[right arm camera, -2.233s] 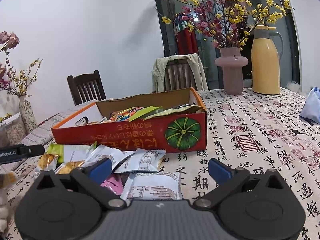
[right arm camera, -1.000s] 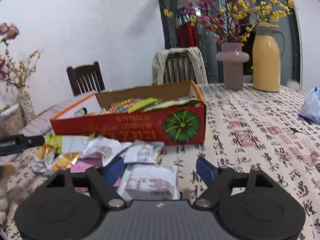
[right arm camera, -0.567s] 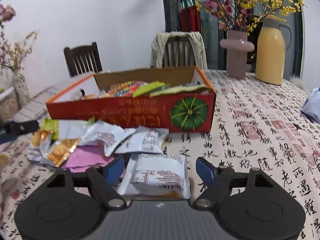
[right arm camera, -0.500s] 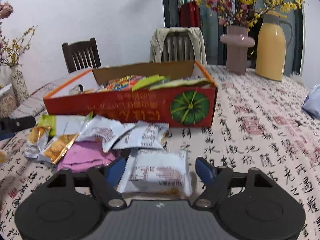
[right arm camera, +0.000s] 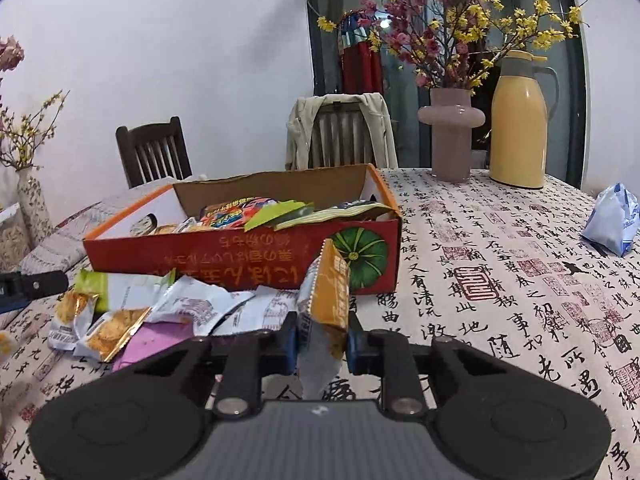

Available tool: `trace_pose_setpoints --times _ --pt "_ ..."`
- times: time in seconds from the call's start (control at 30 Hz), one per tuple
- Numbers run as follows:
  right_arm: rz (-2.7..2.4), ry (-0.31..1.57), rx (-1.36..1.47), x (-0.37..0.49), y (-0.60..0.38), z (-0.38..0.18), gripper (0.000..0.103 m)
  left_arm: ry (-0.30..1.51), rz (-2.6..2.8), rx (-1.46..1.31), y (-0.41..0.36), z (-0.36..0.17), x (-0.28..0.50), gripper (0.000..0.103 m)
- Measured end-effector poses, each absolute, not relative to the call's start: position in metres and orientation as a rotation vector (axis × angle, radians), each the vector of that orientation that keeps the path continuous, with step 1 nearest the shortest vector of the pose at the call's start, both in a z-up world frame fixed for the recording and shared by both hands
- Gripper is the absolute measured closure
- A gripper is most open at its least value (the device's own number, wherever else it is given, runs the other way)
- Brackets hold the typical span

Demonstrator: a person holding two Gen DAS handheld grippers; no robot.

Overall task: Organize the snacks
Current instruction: 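Grasp the orange-gold packet with the right gripper, then grasp a white packet with the left gripper while the right holds the orange-gold packet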

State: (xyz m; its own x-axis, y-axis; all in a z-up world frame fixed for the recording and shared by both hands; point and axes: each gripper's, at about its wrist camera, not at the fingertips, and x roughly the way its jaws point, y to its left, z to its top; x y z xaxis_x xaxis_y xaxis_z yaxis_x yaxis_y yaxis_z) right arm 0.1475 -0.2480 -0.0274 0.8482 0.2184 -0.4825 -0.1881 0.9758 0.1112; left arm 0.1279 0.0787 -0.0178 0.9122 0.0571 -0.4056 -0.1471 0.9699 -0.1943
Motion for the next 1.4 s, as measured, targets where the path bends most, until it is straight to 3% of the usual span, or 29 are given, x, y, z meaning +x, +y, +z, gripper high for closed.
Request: trace_pose_setpoints --times 0.57,0.83,1.4 --pt "0.235 0.484 0.109 0.120 -0.257 -0.028 0.083 0.420 0.107 -0.226 0.079 -0.018 0.130 0.000" --pt "0.265 0.466 0.119 0.101 -0.257 -0.026 0.083 0.520 0.159 -0.178 0.067 -0.013 0.133 0.000" --pt "0.283 0.438 0.141 0.070 -0.283 -0.036 0.083 0.792 0.037 -0.102 -0.049 -0.025 0.110 0.000"
